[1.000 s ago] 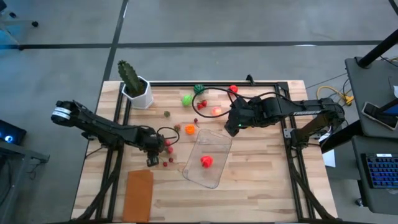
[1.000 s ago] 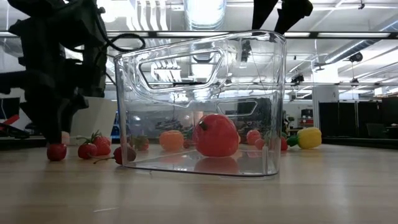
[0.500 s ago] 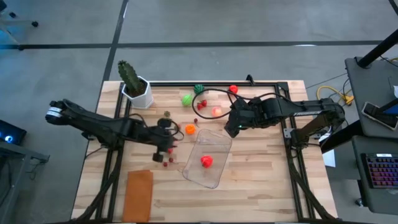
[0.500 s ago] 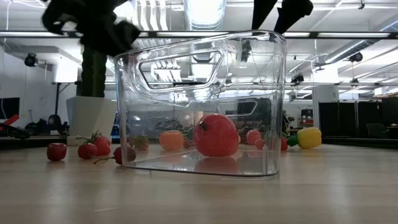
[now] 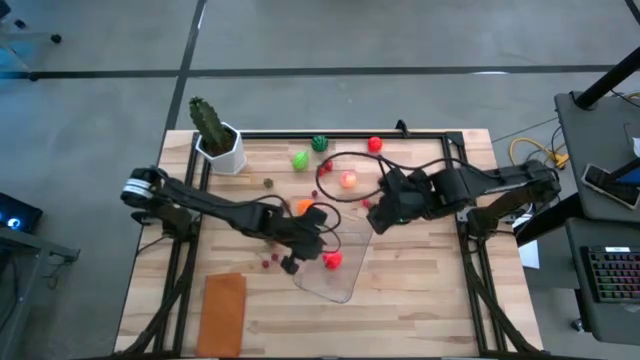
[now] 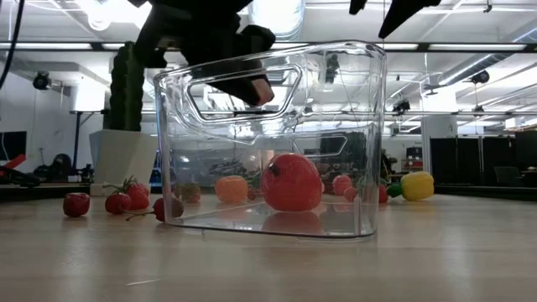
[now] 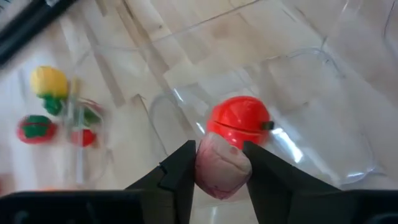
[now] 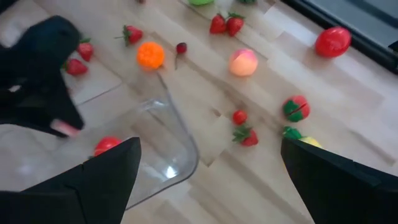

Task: Pick and placing Produce into tupperware
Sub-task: Put the pink peach into the transparent bin, then put the red strawberry into the transparent bin

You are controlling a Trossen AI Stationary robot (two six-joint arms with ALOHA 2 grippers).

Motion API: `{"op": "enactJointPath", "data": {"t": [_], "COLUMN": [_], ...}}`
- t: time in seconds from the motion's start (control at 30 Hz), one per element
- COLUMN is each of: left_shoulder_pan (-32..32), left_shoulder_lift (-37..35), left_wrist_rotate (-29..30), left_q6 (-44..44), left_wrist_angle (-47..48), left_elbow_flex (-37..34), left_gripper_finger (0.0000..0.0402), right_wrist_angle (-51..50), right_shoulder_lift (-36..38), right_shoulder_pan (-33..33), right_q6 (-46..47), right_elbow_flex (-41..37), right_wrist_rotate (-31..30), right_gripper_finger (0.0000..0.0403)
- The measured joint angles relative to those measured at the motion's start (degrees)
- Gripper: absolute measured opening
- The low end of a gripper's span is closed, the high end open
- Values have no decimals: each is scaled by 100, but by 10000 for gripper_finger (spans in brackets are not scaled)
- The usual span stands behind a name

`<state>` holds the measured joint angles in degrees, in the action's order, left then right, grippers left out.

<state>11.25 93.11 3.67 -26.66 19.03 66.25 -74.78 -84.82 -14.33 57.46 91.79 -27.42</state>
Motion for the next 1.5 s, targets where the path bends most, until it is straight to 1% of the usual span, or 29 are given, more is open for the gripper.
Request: {"op": "enactJointPath", "data": {"t": [0.1,0.27,0.33,0.43,0.5,0.57,0.67,0.73,0.8,0.87,0.9,0.93,1.03,1.17,1.33,1.5], "left_shoulder_pan": [0,0,3,24,-49,-194,-323,-377,-509,-724,-787,-802,-761,-789,-801,-804], "left_shoulder_lift": [96,3,-124,-447,-739,-1033,-1513,-1770,-1911,-1929,-1931,-1930,-1867,-1648,-1297,-816], "left_wrist_rotate": [-29,47,310,1191,1535,1609,1627,1478,1249,734,465,282,146,320,643,580], "left_q6": [363,682,691,1171,1901,2743,3829,4491,5751,7213,7767,8131,8584,9044,9084,9077], "left_wrist_angle": [119,287,522,1257,1979,2615,3095,3095,3205,3208,3211,3185,2965,2953,2849,2429], "left_elbow_flex": [82,79,75,75,61,10,-172,-382,-628,-884,-1026,-1166,-1495,-1753,-1763,-1761], "left_gripper_finger": [144,226,257,288,292,290,281,276,274,274,274,274,274,273,273,273], "right_wrist_angle": [-3,-16,-30,-110,-176,-177,-220,-304,-354,-397,-433,-456,-447,-447,-429,-425], "right_shoulder_lift": [0,-7,-7,-7,-7,-3,1,2,2,2,2,2,2,2,-28,-42], "right_shoulder_pan": [-237,-420,-417,-413,-370,-297,-167,-71,29,100,141,172,241,300,322,326], "right_q6": [205,252,219,216,220,217,209,207,180,120,109,108,99,86,63,104], "right_elbow_flex": [0,0,0,0,0,2,2,2,2,2,2,2,2,2,2,2], "right_wrist_rotate": [-127,-270,-290,-459,-566,-574,-580,-577,-578,-579,-577,-575,-571,-570,-679,-719], "right_gripper_finger": [380,380,380,380,380,380,380,380,380,380,380,380,380,380,380,380]}}
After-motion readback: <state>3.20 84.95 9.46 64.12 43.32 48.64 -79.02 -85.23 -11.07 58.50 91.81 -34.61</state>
